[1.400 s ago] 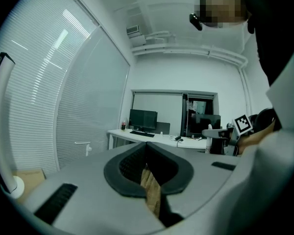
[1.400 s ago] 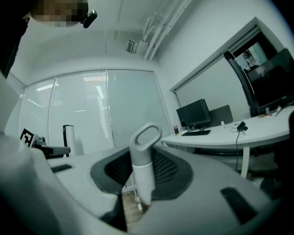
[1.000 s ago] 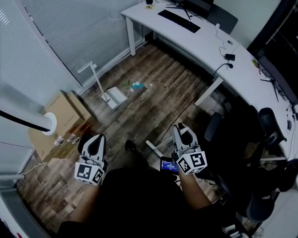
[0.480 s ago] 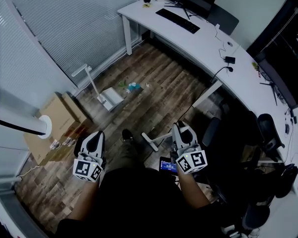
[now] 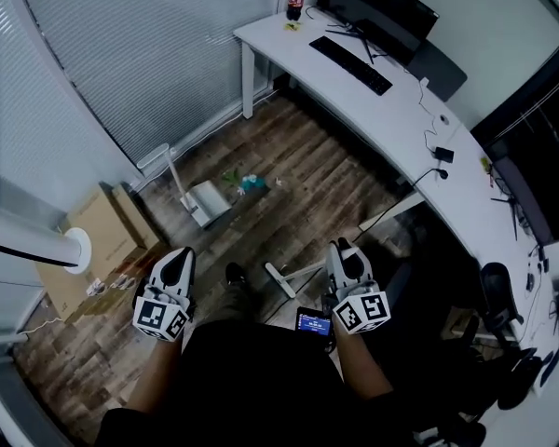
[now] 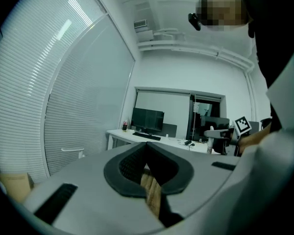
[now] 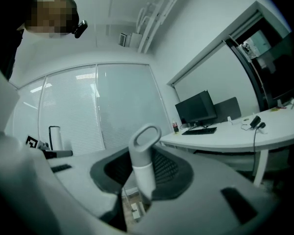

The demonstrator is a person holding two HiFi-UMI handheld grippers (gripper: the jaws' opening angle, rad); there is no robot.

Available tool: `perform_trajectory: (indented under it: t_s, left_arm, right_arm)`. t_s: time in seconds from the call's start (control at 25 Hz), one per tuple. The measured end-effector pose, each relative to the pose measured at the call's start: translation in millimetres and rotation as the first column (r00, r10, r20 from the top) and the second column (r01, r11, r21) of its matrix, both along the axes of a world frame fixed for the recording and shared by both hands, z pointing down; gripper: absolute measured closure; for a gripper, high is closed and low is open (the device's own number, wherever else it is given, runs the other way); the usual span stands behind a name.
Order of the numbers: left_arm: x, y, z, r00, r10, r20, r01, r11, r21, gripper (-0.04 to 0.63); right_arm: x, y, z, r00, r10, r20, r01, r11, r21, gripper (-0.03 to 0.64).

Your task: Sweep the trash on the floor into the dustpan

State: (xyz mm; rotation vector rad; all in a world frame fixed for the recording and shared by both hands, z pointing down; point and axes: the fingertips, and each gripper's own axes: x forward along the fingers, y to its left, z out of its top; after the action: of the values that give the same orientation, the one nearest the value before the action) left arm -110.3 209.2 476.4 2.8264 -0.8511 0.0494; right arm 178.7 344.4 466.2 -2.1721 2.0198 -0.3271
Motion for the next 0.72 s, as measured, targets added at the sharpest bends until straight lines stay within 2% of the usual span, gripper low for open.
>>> perform_trajectory:
  t_s: [0.4,0.72]
  left_arm:
    - [6,-139,8,0.999,-0.031,0.029,0.032,0.999,-0.033,0.591]
    - [1,-225,4,0.998,-0.054,0.021,0.054,0.998,-0.031,0.58]
  right_arm:
    - [53,-112,1,0.999,0.05,0.007,-0.049,0.997,-0.067,0.534]
    - [81,-196,-19,0.996,0.076,-0.041,-0.078,0.996,-0.037,0.534]
